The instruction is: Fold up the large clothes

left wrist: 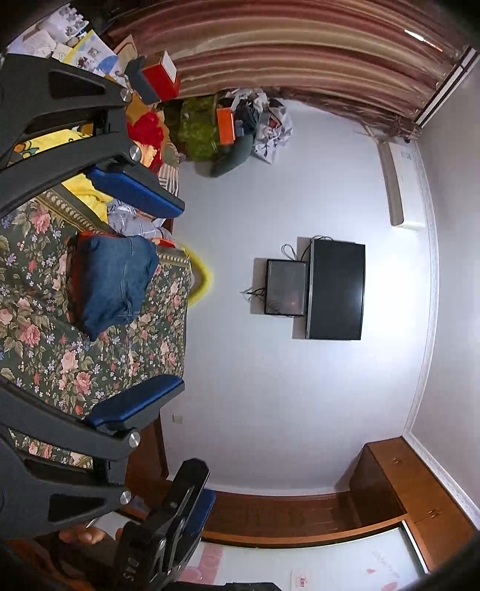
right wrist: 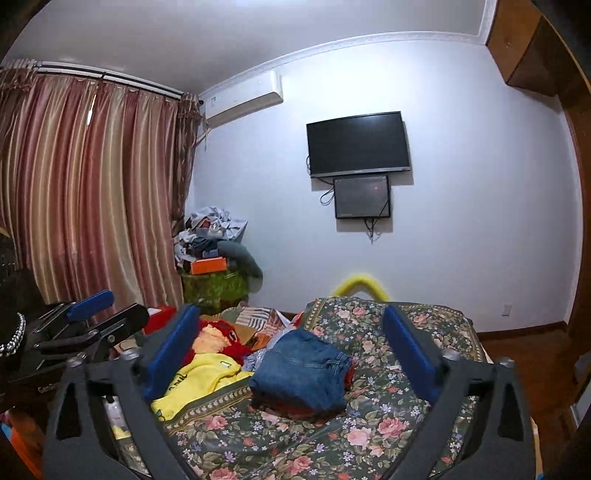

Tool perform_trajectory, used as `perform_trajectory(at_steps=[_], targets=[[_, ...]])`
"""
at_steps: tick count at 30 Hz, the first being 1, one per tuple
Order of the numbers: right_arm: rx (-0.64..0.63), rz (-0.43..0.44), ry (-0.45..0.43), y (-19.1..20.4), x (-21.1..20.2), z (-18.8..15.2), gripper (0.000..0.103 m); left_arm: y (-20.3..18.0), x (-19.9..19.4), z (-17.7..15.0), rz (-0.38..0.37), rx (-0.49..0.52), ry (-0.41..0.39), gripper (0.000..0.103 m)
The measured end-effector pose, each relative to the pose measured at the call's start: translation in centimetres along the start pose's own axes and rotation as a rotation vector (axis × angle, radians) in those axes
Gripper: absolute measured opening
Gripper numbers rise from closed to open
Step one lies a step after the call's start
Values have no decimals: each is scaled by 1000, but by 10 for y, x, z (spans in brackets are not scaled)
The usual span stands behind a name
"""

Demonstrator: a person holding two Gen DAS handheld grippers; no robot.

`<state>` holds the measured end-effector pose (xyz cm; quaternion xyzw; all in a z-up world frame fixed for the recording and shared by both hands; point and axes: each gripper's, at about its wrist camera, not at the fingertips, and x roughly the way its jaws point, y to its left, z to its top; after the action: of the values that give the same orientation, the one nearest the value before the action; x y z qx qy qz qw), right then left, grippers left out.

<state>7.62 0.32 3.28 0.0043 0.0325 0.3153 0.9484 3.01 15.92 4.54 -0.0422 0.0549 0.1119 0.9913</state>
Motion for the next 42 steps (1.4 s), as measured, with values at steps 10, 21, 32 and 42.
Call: perform_trajectory(at_steps=[10,21,32,42], targets=[[-1,-47,17,-2,-3,2,103,-9,-5,-3,28,16,-6,102],[11,-45,26,-4,-10,-7,103,-11,0,-9,49,27,13,102],[26,-53,25,-5,-13,-6,103,-14,1,-13,55,38,15,102],[32,-52,34,-5,-12,-6,103,-15,3,-14,57,42,23,102]])
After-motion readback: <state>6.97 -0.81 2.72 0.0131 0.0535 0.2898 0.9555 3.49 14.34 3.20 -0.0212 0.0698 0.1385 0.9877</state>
